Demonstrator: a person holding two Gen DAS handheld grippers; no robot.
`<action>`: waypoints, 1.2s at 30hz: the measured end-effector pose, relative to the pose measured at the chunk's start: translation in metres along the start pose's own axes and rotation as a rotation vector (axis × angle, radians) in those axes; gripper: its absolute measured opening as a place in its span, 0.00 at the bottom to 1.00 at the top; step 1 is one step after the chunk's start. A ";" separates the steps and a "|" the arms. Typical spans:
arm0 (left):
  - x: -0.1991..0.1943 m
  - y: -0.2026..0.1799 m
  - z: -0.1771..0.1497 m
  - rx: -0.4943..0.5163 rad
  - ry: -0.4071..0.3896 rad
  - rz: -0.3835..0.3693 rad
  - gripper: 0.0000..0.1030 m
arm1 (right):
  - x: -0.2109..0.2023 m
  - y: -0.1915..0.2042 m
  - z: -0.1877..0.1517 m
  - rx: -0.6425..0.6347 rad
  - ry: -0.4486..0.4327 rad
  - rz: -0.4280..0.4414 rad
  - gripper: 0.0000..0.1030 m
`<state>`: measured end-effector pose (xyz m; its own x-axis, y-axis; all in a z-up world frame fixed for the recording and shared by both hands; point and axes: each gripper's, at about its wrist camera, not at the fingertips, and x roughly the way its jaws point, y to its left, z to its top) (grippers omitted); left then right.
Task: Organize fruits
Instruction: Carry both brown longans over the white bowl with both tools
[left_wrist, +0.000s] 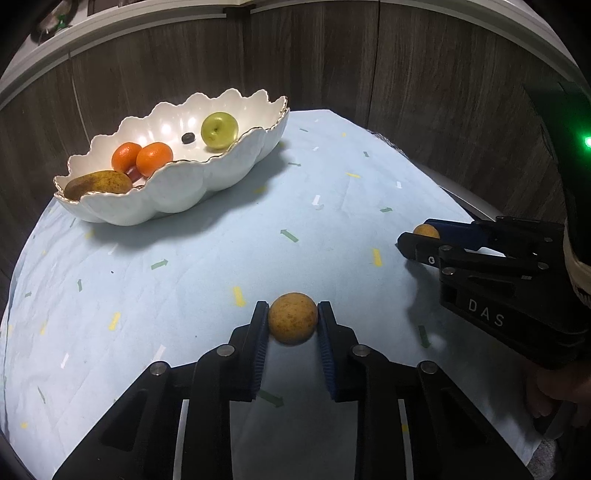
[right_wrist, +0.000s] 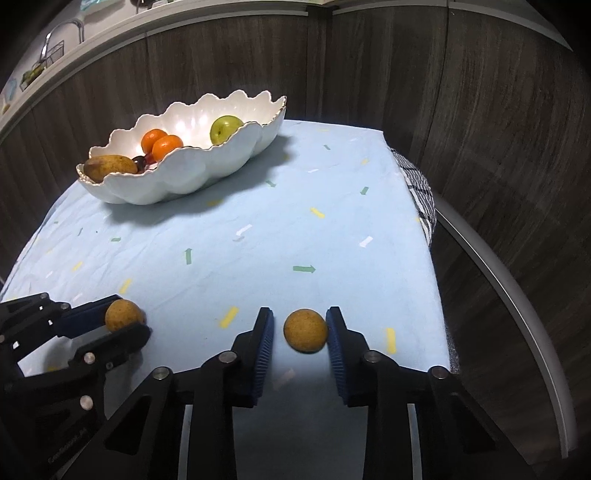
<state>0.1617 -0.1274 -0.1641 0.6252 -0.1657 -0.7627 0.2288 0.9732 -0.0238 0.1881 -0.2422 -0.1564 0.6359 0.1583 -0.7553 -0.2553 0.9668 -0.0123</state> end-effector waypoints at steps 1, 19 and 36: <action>0.000 0.000 0.000 0.002 0.000 0.000 0.25 | 0.000 0.001 0.000 -0.002 0.000 -0.002 0.24; -0.015 0.006 0.010 0.001 -0.038 0.007 0.25 | -0.021 0.013 0.006 0.007 -0.033 0.012 0.24; -0.051 0.033 0.035 -0.044 -0.111 0.025 0.25 | -0.056 0.042 0.037 -0.018 -0.104 0.024 0.24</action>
<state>0.1634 -0.0924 -0.1030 0.7095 -0.1555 -0.6874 0.1804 0.9829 -0.0362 0.1691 -0.2034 -0.0906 0.7016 0.2020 -0.6833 -0.2835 0.9590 -0.0076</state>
